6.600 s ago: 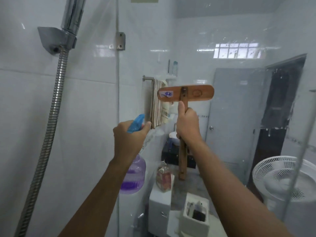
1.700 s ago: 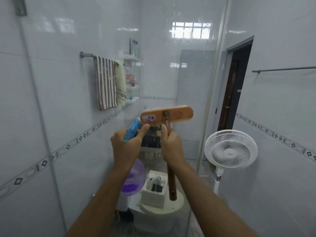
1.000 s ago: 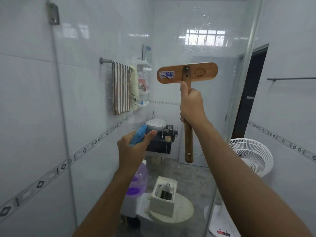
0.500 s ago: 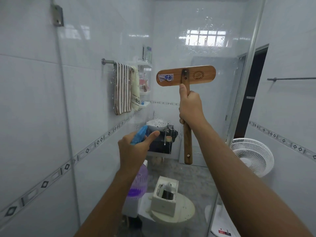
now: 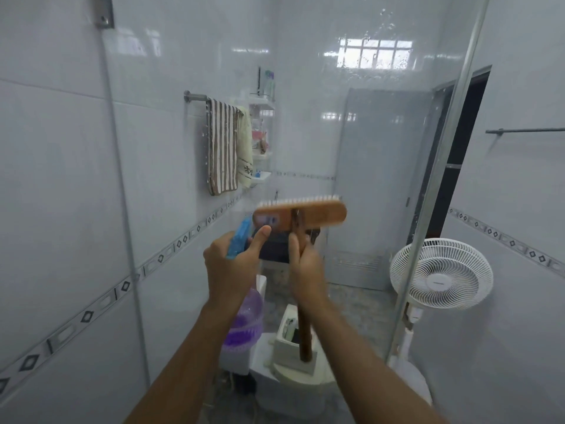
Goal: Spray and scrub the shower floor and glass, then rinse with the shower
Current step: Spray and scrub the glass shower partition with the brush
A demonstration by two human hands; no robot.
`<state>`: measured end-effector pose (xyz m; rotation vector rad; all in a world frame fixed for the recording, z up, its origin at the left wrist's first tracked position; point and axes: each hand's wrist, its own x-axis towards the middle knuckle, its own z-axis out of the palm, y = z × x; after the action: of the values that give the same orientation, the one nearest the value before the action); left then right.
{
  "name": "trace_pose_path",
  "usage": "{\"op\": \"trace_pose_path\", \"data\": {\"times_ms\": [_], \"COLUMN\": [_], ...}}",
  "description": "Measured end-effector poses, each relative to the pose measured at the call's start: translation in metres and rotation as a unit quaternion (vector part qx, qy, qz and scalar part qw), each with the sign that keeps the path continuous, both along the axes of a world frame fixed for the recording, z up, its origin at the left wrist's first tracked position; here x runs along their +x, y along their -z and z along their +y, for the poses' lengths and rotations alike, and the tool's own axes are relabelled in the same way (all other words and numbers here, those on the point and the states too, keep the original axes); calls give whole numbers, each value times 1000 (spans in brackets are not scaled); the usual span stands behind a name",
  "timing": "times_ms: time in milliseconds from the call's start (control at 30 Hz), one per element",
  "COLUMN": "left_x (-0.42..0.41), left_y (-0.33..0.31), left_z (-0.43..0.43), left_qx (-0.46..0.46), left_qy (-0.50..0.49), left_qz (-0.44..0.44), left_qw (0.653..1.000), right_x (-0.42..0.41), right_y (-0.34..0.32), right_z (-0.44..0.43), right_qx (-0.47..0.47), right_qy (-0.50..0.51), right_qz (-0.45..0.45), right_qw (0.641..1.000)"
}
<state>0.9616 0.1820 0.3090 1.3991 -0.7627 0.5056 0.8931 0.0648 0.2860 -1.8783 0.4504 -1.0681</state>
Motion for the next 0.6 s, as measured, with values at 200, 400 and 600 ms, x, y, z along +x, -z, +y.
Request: {"op": "trace_pose_path", "data": {"times_ms": [200,400,600], "left_x": [3,15,23], "left_y": [3,0,3], "left_z": [8,11,23], "left_qx": [5,5,13], "left_qy": [-15,-26,-21], "left_qz": [7,24,32], "left_qw": [1000,999,999], "right_x": [4,25,32], "right_y": [44,-109,-12], "right_z": [23,22,29], "right_qx": [70,-31,42], "right_qy": [-18,4,-17], "right_qz": [31,-40,-23], "right_qw": [997,999,999]}}
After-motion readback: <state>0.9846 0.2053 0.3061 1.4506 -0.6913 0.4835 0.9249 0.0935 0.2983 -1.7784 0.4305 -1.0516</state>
